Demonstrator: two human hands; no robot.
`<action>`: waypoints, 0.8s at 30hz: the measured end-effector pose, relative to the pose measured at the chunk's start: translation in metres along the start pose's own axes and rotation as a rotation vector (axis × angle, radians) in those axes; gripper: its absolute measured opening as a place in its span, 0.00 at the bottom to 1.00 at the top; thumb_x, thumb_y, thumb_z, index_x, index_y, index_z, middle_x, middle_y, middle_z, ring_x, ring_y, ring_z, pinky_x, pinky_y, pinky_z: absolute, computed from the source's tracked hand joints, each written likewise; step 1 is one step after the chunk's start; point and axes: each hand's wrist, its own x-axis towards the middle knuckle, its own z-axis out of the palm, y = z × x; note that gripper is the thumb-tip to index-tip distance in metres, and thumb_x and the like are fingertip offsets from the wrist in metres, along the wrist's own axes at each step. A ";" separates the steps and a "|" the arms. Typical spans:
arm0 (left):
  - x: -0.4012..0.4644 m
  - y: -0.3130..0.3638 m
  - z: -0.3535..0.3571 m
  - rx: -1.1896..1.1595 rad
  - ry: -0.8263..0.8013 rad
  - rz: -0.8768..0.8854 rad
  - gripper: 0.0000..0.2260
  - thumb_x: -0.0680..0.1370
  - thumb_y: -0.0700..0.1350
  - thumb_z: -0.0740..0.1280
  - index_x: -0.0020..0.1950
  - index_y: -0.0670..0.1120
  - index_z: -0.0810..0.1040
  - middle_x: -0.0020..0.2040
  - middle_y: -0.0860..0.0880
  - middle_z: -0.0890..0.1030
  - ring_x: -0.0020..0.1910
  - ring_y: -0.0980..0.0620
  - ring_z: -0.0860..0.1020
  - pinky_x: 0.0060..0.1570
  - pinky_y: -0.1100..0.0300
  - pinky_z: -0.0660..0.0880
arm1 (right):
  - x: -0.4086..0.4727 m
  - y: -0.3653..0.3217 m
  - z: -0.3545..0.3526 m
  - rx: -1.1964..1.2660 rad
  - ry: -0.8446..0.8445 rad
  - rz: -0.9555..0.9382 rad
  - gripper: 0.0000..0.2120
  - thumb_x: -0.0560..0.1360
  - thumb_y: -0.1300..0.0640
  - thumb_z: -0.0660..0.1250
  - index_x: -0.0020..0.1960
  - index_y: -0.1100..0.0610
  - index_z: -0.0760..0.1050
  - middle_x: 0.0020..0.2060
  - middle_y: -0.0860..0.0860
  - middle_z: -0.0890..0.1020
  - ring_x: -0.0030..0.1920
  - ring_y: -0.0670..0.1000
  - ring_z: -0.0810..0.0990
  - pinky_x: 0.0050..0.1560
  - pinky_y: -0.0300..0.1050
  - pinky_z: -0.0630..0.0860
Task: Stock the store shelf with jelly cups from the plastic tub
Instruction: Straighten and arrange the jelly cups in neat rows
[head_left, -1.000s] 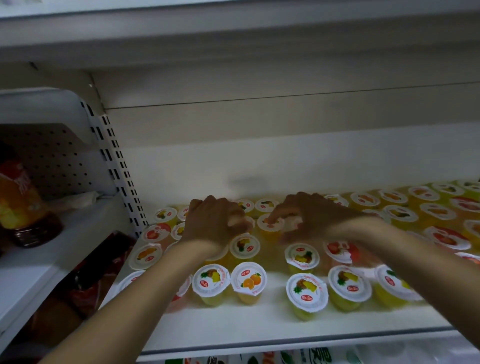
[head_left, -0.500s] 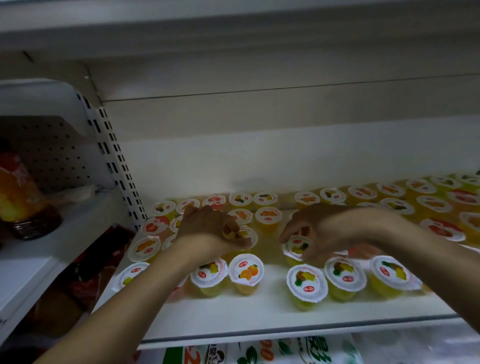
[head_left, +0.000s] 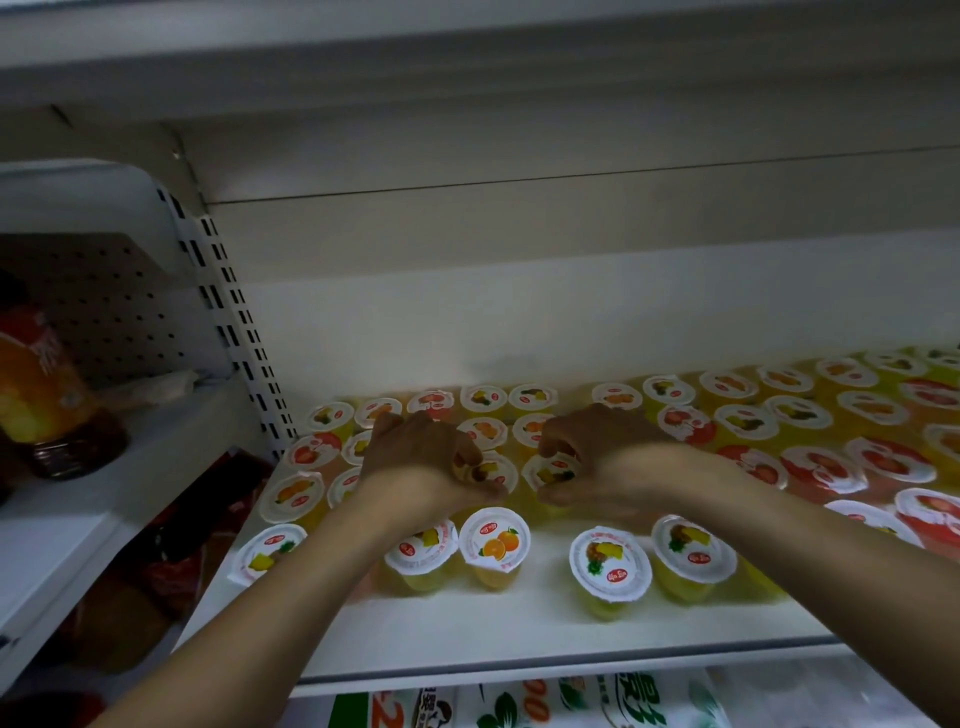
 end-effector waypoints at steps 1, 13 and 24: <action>-0.001 0.000 0.000 0.002 0.003 -0.001 0.20 0.68 0.69 0.66 0.51 0.58 0.82 0.51 0.59 0.81 0.58 0.57 0.73 0.62 0.56 0.57 | 0.000 -0.002 0.001 -0.010 0.019 -0.004 0.20 0.70 0.39 0.67 0.57 0.46 0.72 0.53 0.46 0.76 0.48 0.48 0.74 0.42 0.41 0.70; -0.042 0.010 -0.020 -0.241 0.006 0.100 0.26 0.67 0.72 0.64 0.60 0.61 0.78 0.62 0.63 0.76 0.62 0.59 0.72 0.65 0.56 0.65 | -0.044 0.000 -0.021 0.155 -0.054 -0.169 0.25 0.68 0.30 0.66 0.61 0.38 0.74 0.59 0.36 0.75 0.55 0.39 0.74 0.55 0.40 0.73; -0.071 0.007 0.012 -0.058 0.109 0.244 0.20 0.61 0.64 0.69 0.50 0.59 0.81 0.49 0.60 0.79 0.52 0.53 0.77 0.48 0.56 0.56 | -0.081 -0.011 0.013 -0.213 0.200 -0.177 0.23 0.71 0.39 0.66 0.63 0.43 0.68 0.59 0.45 0.77 0.57 0.50 0.72 0.53 0.44 0.66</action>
